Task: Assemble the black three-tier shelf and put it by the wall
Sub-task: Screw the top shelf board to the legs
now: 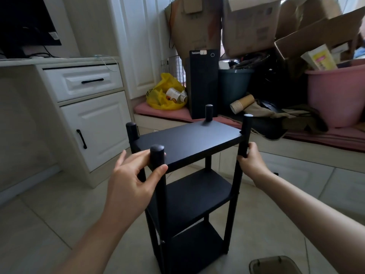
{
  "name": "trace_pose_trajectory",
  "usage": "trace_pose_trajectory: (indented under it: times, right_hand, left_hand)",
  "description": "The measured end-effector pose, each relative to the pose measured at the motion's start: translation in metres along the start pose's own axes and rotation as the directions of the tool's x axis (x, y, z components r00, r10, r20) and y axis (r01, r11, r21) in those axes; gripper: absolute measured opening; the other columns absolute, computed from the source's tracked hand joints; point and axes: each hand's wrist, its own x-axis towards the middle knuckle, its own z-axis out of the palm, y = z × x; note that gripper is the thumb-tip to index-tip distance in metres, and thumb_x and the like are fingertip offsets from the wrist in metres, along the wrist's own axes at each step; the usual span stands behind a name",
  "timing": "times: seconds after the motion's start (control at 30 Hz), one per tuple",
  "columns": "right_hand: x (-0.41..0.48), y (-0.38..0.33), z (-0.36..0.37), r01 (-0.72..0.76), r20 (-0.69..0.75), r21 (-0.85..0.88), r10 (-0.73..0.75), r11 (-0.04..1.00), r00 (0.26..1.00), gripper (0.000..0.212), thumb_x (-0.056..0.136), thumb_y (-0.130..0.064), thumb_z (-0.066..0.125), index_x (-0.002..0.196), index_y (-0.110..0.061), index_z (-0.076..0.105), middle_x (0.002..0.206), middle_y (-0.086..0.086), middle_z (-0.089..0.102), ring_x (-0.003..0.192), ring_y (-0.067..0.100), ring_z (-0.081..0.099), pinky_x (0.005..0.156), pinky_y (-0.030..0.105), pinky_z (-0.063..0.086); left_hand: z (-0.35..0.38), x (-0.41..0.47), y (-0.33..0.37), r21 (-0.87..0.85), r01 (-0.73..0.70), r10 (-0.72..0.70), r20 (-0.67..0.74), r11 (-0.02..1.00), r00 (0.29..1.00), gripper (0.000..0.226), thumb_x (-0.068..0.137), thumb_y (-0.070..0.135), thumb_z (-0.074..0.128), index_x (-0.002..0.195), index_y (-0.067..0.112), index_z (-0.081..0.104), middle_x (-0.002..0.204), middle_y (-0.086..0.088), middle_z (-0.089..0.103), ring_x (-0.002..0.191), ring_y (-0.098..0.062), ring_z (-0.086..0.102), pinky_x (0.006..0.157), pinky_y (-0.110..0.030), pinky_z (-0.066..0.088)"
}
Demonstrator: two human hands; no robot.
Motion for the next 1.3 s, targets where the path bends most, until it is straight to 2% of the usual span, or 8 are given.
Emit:
trace_pose_trajectory:
  times: [0.17, 0.33, 0.43, 0.53, 0.7, 0.8, 0.93, 1.3]
  right_hand:
    - [-0.01, 0.005, 0.001, 0.082, -0.026, 0.044, -0.081, 0.996, 0.996, 0.029, 0.099, -0.008, 0.05, 0.119, -0.025, 0.037, 0.104, -0.006, 0.051, 0.101, 0.018, 0.049, 0.082, 0.035, 0.039]
    - [-0.032, 0.014, -0.015, 0.16, 0.02, 0.038, -0.161, 0.986, 0.987, 0.027, 0.098, -0.015, 0.058, 0.109, -0.034, 0.043, 0.102, -0.012, 0.055, 0.098, 0.013, 0.056, 0.079, 0.036, 0.046]
    - [-0.046, 0.016, -0.03, 0.165, 0.063, 0.074, -0.17, 0.983, 0.983, 0.037, 0.096, -0.015, 0.061, 0.096, -0.048, 0.044, 0.107, -0.008, 0.06, 0.098, 0.018, 0.064, 0.085, 0.043, 0.054]
    - [-0.054, 0.016, -0.041, 0.154, 0.03, 0.086, -0.157, 0.984, 0.987, 0.033, 0.095, -0.012, 0.061, 0.096, -0.041, 0.045, 0.104, 0.003, 0.064, 0.096, 0.022, 0.068, 0.087, 0.049, 0.055]
    - [-0.062, 0.016, -0.055, 0.156, -0.022, 0.072, -0.154, 0.985, 0.988, 0.026, 0.094, -0.008, 0.059, 0.103, -0.029, 0.045, 0.099, 0.011, 0.063, 0.096, 0.031, 0.065, 0.089, 0.056, 0.052]
    - [-0.069, 0.02, -0.067, 0.174, -0.047, 0.054, -0.172, 0.983, 0.984, 0.029, 0.094, -0.007, 0.06, 0.099, -0.031, 0.045, 0.098, 0.015, 0.063, 0.096, 0.035, 0.064, 0.089, 0.057, 0.051]
    - [-0.074, 0.026, -0.085, 0.181, -0.076, 0.06, -0.176, 0.982, 0.981, 0.034, 0.094, -0.006, 0.061, 0.095, -0.036, 0.045, 0.098, 0.012, 0.063, 0.097, 0.034, 0.063, 0.09, 0.054, 0.051]
    - [-0.091, 0.051, -0.129, 0.187, -0.161, 0.076, -0.173, 0.979, 0.972, 0.039, 0.093, -0.006, 0.062, 0.1, -0.042, 0.048, 0.093, 0.001, 0.063, 0.094, 0.029, 0.065, 0.082, 0.049, 0.055]
  left_hand:
    - [0.001, 0.006, -0.01, 0.013, 0.057, -0.055, -0.119, 0.998, 0.991, 0.036, 0.092, 0.038, 0.07, 0.119, 0.015, 0.074, 0.118, 0.005, 0.072, 0.12, -0.011, 0.062, 0.124, -0.034, 0.019]
    - [0.001, 0.011, -0.021, -0.081, 0.112, -0.128, -0.236, 0.99, 0.963, 0.035, 0.095, 0.021, 0.069, 0.129, 0.015, 0.068, 0.119, 0.006, 0.071, 0.117, -0.01, 0.065, 0.109, -0.028, 0.043]
    - [0.006, 0.014, -0.022, -0.08, 0.117, -0.134, -0.254, 0.99, 0.958, 0.035, 0.096, 0.019, 0.068, 0.13, 0.012, 0.068, 0.122, 0.004, 0.071, 0.119, -0.006, 0.063, 0.105, -0.02, 0.045]
    - [0.015, 0.018, -0.017, -0.079, 0.123, -0.139, -0.251, 0.989, 0.958, 0.037, 0.096, 0.019, 0.067, 0.131, 0.009, 0.066, 0.124, 0.0, 0.07, 0.119, -0.012, 0.064, 0.105, -0.025, 0.046]
    - [0.034, 0.022, -0.009, -0.047, 0.136, -0.143, -0.239, 0.99, 0.96, 0.039, 0.097, 0.017, 0.066, 0.134, 0.007, 0.064, 0.126, -0.005, 0.069, 0.099, -0.048, 0.066, 0.093, -0.053, 0.053]
    - [0.044, 0.027, -0.01, -0.075, 0.127, -0.141, -0.216, 0.989, 0.966, 0.041, 0.096, 0.016, 0.067, 0.135, 0.005, 0.062, 0.128, -0.003, 0.067, 0.111, -0.031, 0.068, 0.103, -0.042, 0.051]
    - [0.064, 0.035, -0.006, -0.117, 0.104, -0.124, -0.186, 0.988, 0.975, 0.04, 0.097, 0.012, 0.066, 0.135, 0.004, 0.062, 0.125, 0.002, 0.065, 0.121, -0.015, 0.062, 0.103, -0.008, 0.04]
    - [0.11, 0.046, 0.013, -0.171, 0.061, -0.08, -0.108, 0.983, 0.991, 0.043, 0.097, 0.01, 0.066, 0.139, 0.006, 0.058, 0.128, 0.004, 0.063, 0.124, -0.011, 0.06, 0.111, -0.03, 0.044]
